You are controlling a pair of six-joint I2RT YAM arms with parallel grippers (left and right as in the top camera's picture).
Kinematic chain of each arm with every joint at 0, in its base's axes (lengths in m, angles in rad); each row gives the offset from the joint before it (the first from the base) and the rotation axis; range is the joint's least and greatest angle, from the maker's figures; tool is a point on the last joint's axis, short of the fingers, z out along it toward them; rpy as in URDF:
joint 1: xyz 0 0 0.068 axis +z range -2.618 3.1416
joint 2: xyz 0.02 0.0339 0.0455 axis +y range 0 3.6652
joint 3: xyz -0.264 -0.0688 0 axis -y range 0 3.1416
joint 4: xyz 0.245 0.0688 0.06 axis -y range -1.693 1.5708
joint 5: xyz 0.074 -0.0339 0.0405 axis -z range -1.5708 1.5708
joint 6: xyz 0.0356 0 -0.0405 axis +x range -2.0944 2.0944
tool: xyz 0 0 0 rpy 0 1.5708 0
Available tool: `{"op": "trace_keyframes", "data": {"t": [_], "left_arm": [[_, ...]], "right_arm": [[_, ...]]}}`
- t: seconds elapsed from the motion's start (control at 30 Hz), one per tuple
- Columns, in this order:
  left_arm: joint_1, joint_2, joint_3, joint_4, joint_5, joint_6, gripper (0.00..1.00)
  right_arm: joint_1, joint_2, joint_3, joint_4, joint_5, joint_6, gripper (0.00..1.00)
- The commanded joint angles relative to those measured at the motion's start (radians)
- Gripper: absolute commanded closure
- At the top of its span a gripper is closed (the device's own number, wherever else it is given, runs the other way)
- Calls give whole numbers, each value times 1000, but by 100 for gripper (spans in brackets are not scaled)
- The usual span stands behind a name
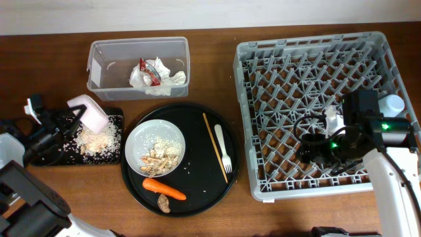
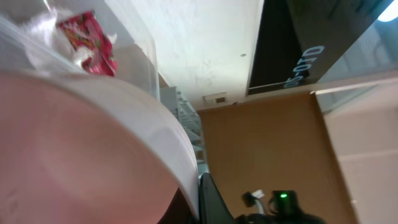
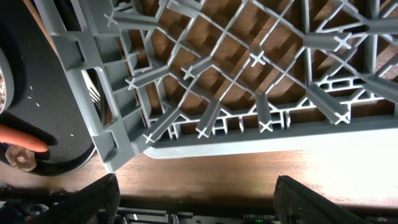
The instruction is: Sort waste into correct bins and load items into the dishwasher rack
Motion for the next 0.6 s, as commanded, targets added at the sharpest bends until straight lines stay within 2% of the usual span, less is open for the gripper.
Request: {"op": "trace_keyframes", "data": {"t": [0.0,0.03,0.07,0.1,0.13,0.3,0.37,0.43,0.47,0.5,0.57], "left_arm": [[7,-23,-3,2,41,-33,100],[6,-26,3,12,77,21,100],[6,-26,3,59,-59,-29,100],[6,-26,3,50,-70,-125,100],[1,-31,8,26,94,-10,100],[-105,-146,12,42,55,3,100],[-219,-253,12,40,-92,2,100],[-412,-335,12,42,-346,-40,100],[-533,-344,12,43,-470,-58,100],[-748,-335,11,71,-667,-88,100],[-953,-319,11,130,-919,-163,100]], "right_arm": [[6,-12,-3,-1,10,8,17],[6,-12,-3,-1,10,8,16],[6,-12,-3,-1,10,8,17],[6,-13,-3,0,10,8,16],[6,-12,-3,0,10,8,17],[6,-12,-3,0,9,8,17],[6,-12,-3,0,9,8,16],[6,-12,-3,0,9,8,16],[6,-12,-3,0,9,8,16],[6,-12,-3,0,9,8,17],[6,-12,-3,-1,9,8,16]]}}
